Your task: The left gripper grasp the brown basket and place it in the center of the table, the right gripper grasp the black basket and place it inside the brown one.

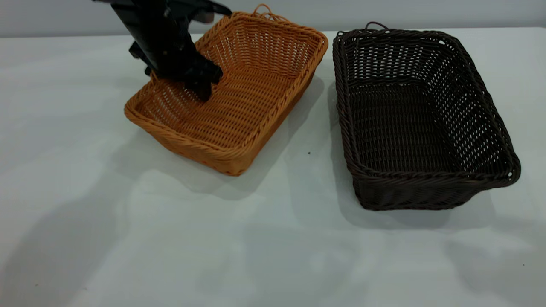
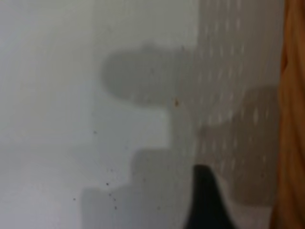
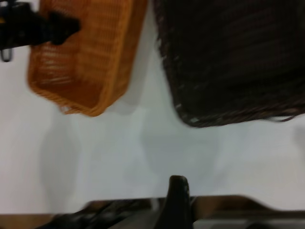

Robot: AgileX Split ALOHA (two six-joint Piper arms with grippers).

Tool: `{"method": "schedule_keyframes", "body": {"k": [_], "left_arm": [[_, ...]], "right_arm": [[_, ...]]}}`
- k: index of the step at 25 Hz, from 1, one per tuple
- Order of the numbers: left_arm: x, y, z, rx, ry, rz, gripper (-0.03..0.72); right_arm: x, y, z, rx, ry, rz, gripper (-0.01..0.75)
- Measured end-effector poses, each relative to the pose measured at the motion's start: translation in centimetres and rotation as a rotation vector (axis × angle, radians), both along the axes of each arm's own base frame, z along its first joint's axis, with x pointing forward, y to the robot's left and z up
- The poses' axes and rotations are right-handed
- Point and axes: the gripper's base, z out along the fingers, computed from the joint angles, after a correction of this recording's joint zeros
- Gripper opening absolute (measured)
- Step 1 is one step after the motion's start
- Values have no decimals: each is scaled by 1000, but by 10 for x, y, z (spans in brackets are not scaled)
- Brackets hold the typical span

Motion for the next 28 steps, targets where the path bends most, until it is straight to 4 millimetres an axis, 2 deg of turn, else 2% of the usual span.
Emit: {"method": "schedule_keyframes", "body": {"k": [3,4,8,13,15,22,28], "left_arm": [[2,-1,11,-4,15,5,143],[4,-3,21,-8,10,6,109],[11,4,69,11,-57,-15,97],[15,18,137,-22,-174,20,96],[13,18,154,-32,-205,22,96],[13,18,159,-43,-213,25,96],[13,18,159,-50,-215,28,96]], "right_arm": [[20,3,-19,72,88,-14,593],[26,3,-26,88,112,-26,593],[48,2,-60,129,241,-73,593],[66,4,-104,192,412,-136,593],[71,8,-119,208,462,-155,593],[81,35,-166,198,535,-207,593],[88,35,-204,197,571,-327,593]]}}
